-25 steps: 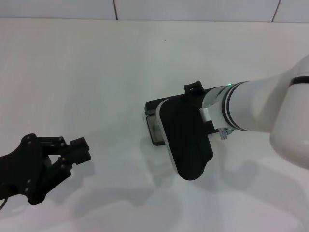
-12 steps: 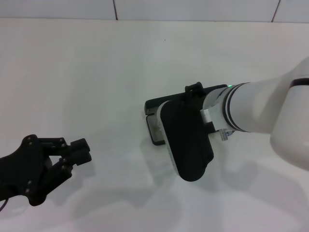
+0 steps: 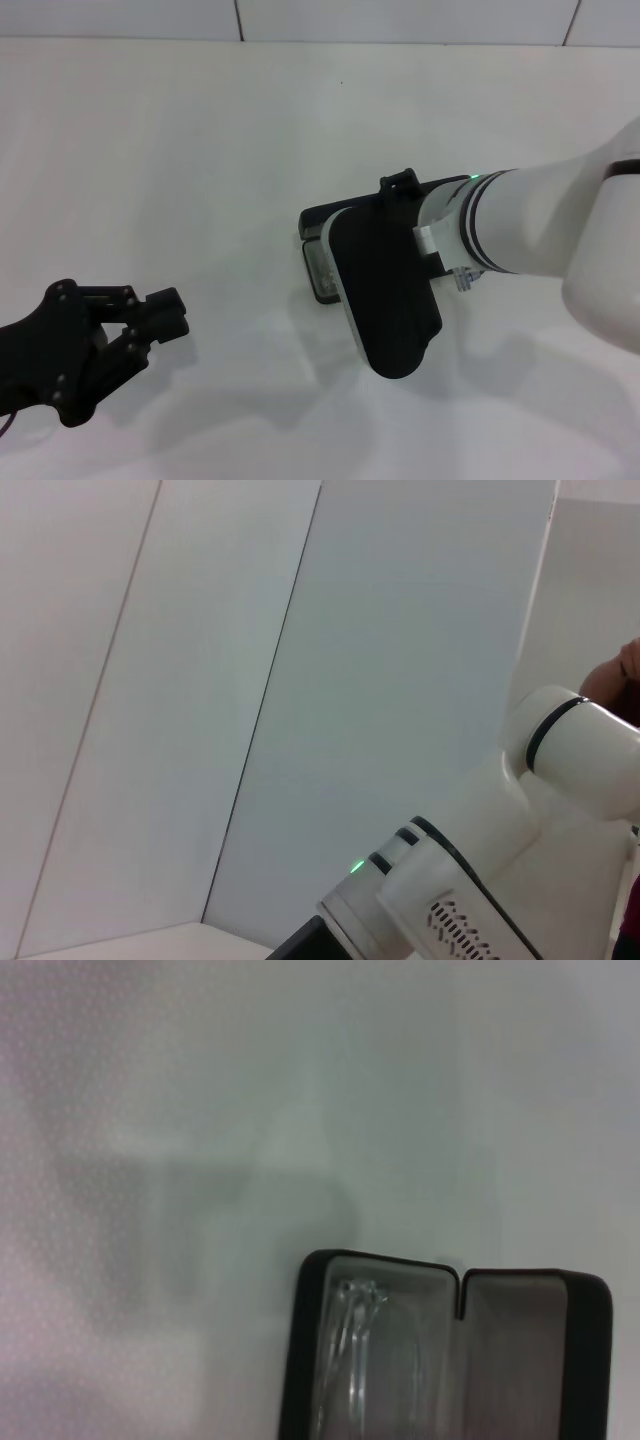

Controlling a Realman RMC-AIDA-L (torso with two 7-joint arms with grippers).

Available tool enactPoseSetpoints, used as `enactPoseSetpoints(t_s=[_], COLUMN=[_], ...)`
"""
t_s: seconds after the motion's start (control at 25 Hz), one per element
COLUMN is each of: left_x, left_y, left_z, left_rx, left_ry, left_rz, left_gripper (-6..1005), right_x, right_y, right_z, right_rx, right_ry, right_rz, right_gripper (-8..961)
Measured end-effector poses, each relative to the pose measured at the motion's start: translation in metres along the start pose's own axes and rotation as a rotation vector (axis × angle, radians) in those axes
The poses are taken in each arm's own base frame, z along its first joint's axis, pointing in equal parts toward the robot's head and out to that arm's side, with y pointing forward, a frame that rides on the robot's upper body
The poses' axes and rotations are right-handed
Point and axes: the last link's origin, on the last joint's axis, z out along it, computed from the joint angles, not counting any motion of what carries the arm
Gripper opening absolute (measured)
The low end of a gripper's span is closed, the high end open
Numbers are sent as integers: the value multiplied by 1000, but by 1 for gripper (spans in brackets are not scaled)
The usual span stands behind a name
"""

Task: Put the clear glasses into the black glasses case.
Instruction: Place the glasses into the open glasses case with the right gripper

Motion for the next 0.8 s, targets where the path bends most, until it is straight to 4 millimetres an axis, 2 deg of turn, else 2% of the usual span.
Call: enactPoseSetpoints(t_s=[0.4,0.8], left_x=[0,3], left_y=[0,-2], left_z=[-2,-1], left_rx=[5,0], left_ry=[-1,0], left_rz=[4,13], left_gripper=[124,123], right_x=[-5,-1], right_y=[4,10], right_z=[-16,-16], right_rx=[-2,-16], right_ry=[-28,-24], right_rz=[23,50], right_gripper=[254,250])
